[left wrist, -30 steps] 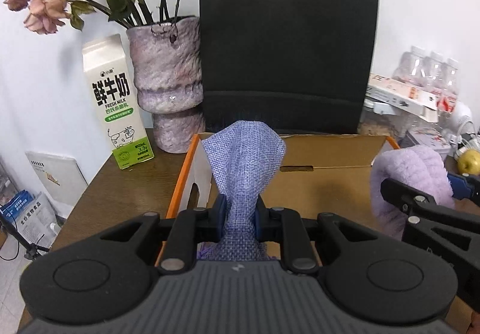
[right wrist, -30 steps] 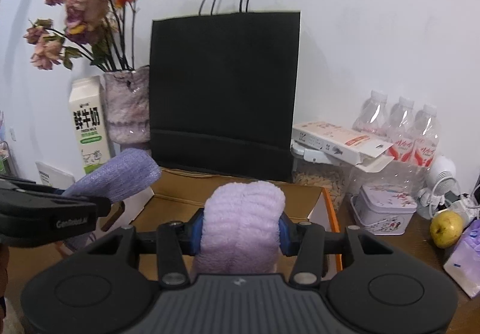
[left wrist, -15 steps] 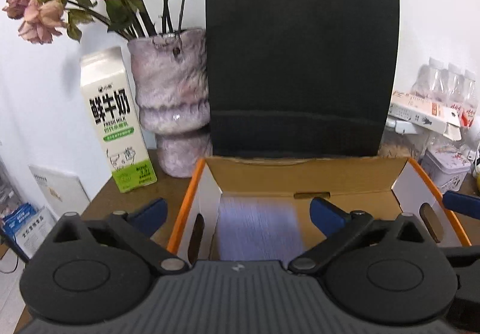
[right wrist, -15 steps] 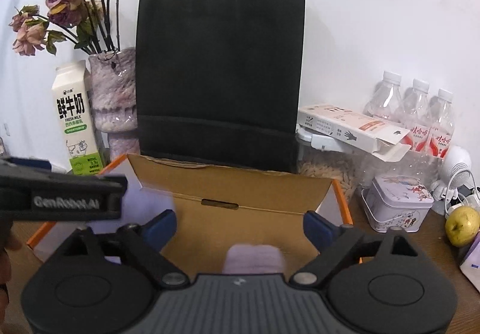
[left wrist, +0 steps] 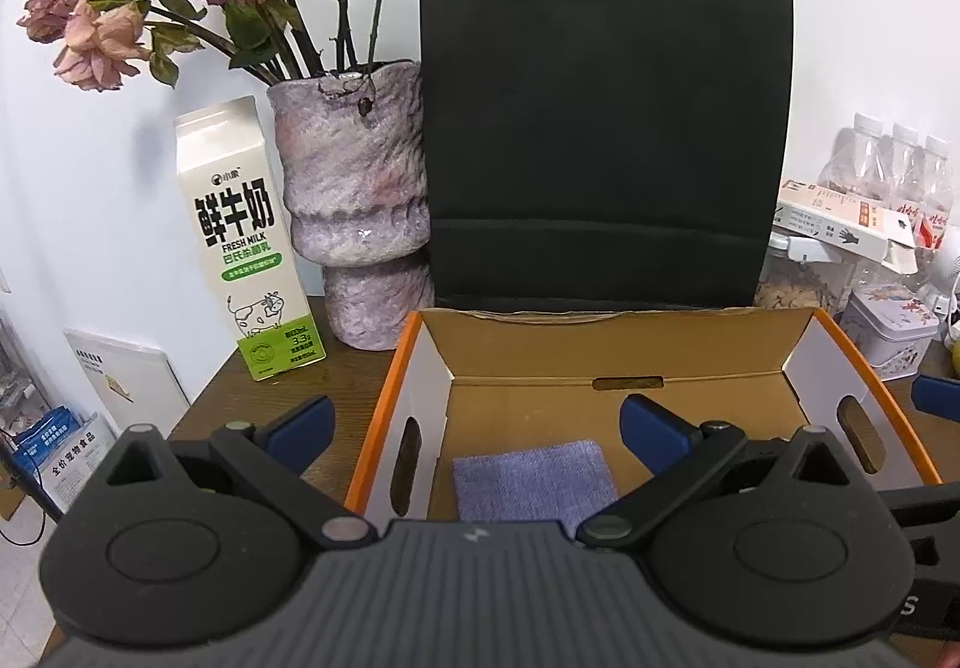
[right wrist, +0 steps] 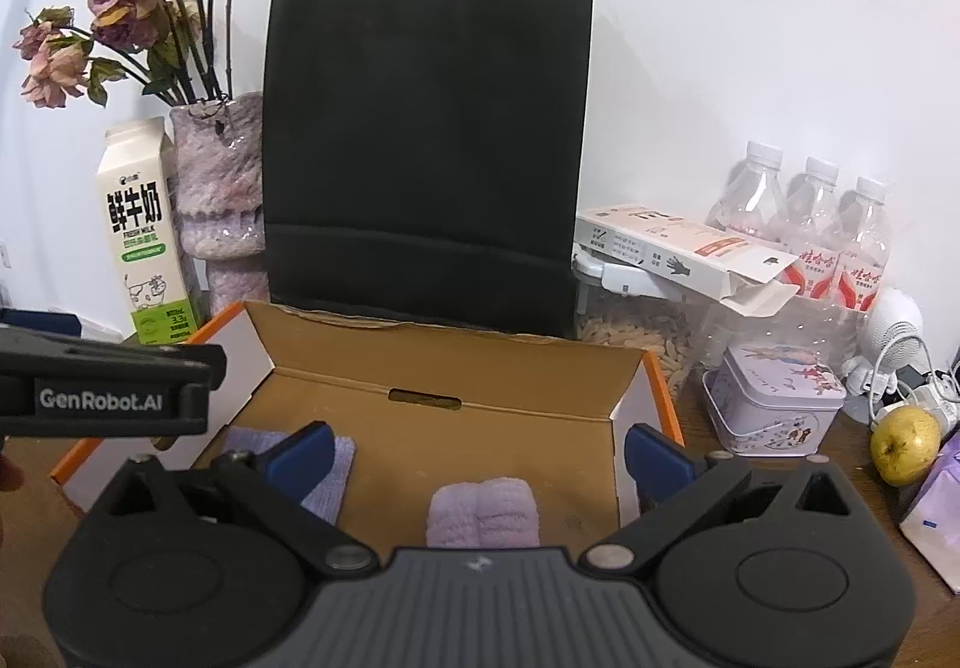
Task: Organize objects
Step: 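Open both tools to drop the pouch and towel into the box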
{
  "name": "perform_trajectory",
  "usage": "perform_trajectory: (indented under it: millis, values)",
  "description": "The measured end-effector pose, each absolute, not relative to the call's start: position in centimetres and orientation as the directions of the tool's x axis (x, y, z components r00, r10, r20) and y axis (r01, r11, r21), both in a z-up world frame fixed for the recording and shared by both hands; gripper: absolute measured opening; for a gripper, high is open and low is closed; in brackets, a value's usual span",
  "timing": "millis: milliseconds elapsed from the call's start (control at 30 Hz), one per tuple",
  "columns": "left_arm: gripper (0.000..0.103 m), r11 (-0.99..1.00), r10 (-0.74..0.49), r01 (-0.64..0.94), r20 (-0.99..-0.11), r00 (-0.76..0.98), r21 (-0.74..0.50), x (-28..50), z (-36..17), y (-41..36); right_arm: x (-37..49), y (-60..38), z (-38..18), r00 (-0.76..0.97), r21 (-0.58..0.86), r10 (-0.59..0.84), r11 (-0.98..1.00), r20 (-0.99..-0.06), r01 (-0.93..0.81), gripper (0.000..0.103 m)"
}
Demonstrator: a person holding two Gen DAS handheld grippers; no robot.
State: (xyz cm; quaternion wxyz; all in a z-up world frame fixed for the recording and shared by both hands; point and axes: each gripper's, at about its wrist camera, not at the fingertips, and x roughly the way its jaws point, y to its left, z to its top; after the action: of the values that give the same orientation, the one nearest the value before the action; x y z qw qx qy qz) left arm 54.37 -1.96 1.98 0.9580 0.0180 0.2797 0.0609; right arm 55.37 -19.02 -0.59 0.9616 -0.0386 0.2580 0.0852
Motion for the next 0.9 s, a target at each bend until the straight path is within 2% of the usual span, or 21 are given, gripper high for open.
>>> perform_trajectory:
  millis: [900]
  values:
    - [0.103,0.987,0.162,-0.144,-0.472,0.866,0.075,44.4,6.1,0.0,45.9,-19.3,4.5,0.884,-0.069,0.113,0.984,-0.454,-0.162,0.103]
